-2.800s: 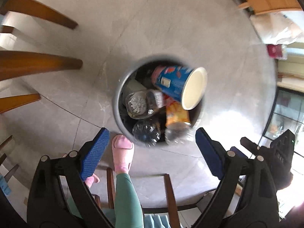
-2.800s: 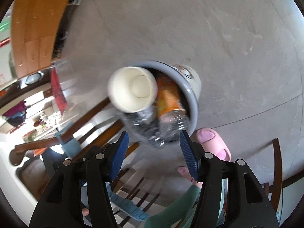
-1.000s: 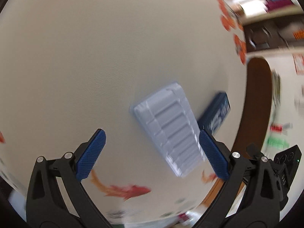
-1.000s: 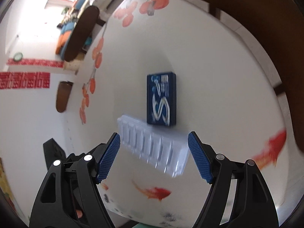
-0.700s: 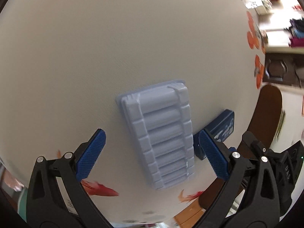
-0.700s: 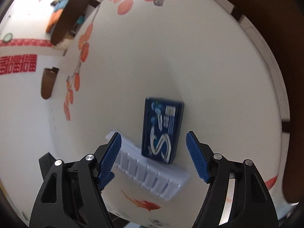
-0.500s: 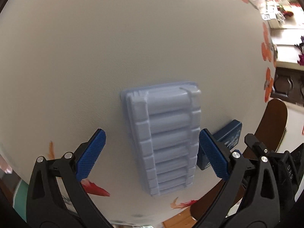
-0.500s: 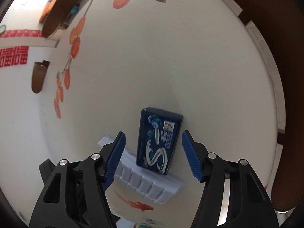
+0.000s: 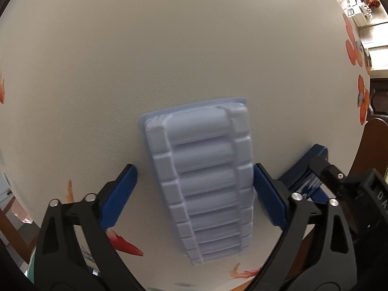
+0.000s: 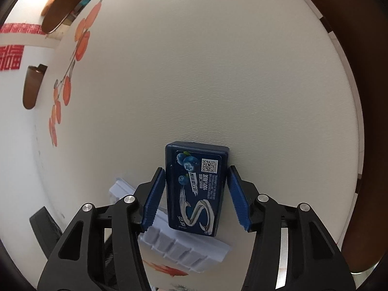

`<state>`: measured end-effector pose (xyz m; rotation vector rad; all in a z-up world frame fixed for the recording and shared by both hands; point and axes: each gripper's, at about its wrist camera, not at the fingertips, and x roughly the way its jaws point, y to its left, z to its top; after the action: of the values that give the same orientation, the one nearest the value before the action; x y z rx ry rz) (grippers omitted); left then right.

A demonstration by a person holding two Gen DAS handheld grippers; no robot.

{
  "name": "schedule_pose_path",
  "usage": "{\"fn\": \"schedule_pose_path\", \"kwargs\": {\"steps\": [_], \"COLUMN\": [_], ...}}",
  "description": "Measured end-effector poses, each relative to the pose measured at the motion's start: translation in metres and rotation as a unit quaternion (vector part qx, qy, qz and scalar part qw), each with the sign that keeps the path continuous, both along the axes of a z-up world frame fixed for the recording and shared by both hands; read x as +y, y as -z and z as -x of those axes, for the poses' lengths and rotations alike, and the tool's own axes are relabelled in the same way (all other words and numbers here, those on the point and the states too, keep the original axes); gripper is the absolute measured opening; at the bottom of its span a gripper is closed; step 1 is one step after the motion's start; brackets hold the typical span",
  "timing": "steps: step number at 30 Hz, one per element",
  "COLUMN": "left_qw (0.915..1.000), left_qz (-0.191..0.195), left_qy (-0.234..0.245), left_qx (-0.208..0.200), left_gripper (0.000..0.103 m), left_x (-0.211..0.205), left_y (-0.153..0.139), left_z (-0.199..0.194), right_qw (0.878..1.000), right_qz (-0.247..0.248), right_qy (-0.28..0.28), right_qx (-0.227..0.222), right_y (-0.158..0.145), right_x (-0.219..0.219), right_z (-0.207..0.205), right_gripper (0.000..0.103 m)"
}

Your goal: Collect trash

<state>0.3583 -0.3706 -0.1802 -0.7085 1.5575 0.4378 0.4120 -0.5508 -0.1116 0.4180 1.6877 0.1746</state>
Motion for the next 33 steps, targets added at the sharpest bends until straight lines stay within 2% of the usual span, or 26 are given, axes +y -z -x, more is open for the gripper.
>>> {"fn": "schedule_pose_path", "kwargs": {"steps": [2, 3, 6, 9, 10, 13, 15, 16, 18, 20, 23, 25, 27, 28, 29, 31, 33], "left_qw": [0.9999, 0.9993, 0.9985, 0.9977, 0.9973, 0.9956, 0.9937, 0.9931, 0.9924, 0.9920, 0.9916, 0.9911, 0.9905, 0.9904, 0.9901, 0.9898, 0.9903], "left_qz": [-0.005, 0.004, 0.022, 0.020, 0.027, 0.033, 0.028, 0.029, 0.027, 0.035, 0.046, 0.050, 0.049, 0.046, 0.044, 0.040, 0.039], "left_qy": [0.010, 0.019, 0.029, 0.034, 0.031, 0.038, 0.053, 0.055, 0.063, 0.069, 0.072, 0.074, 0.075, 0.076, 0.079, 0.083, 0.082], "left_qx": [-0.009, -0.032, -0.041, -0.056, -0.061, -0.079, -0.095, -0.099, -0.102, -0.099, -0.097, -0.098, -0.104, -0.106, -0.108, -0.109, -0.106], "left_gripper": [0.076, 0.073, 0.072, 0.071, 0.067, 0.067, 0.067, 0.067, 0.067, 0.067, 0.067, 0.067, 0.067, 0.067, 0.067, 0.067, 0.067], "left_x": [0.003, 0.005, 0.011, 0.019, 0.024, 0.031, 0.035, 0.035, 0.033, 0.041, 0.037, 0.030, 0.036, 0.037, 0.039, 0.048, 0.060], "left_y": [-0.004, -0.008, -0.013, -0.021, -0.024, -0.038, -0.048, -0.052, -0.057, -0.049, -0.037, -0.035, -0.036, -0.037, -0.038, -0.040, -0.039], "left_z": [0.000, -0.001, -0.001, 0.000, 0.001, 0.003, 0.007, 0.008, 0.011, 0.010, 0.017, 0.002, -0.003, -0.006, -0.008, -0.014, -0.018], "right_qw": [1.000, 1.000, 1.000, 0.999, 0.999, 0.997, 0.996, 0.995, 0.996, 0.995, 0.996, 0.995, 0.996, 0.996, 0.996, 0.996, 0.997], "right_qz": [-0.005, -0.010, -0.017, -0.035, -0.041, -0.062, -0.080, -0.089, -0.074, -0.088, -0.079, -0.080, -0.071, -0.058, -0.050, -0.047, -0.018], "right_qy": [0.002, 0.006, 0.006, 0.012, 0.013, 0.021, 0.027, 0.031, 0.018, 0.027, 0.037, 0.051, 0.058, 0.059, 0.065, 0.073, 0.067], "right_qx": [-0.004, -0.006, -0.014, -0.024, -0.028, -0.039, -0.037, -0.036, -0.042, -0.029, -0.028, -0.021, -0.020, -0.024, -0.029, -0.029, -0.031], "right_y": [-0.003, -0.006, -0.013, -0.026, -0.031, -0.043, -0.048, -0.050, -0.052, -0.044, -0.033, -0.027, -0.023, -0.022, -0.021, -0.018, -0.016], "right_x": [-0.007, -0.013, -0.025, -0.036, -0.038, -0.046, -0.049, -0.050, -0.048, -0.047, -0.043, -0.039, -0.034, -0.028, -0.023, -0.018, -0.008], "right_z": [-0.001, -0.003, -0.004, -0.003, -0.002, 0.002, 0.007, 0.008, 0.013, 0.019, 0.025, 0.025, 0.021, 0.017, 0.013, 0.005, -0.005], "right_gripper": [0.053, 0.053, 0.053, 0.052, 0.052, 0.051, 0.010, 0.003, 0.005, 0.005, 0.005, 0.006, 0.022, 0.046, 0.055, 0.055, 0.056]}}
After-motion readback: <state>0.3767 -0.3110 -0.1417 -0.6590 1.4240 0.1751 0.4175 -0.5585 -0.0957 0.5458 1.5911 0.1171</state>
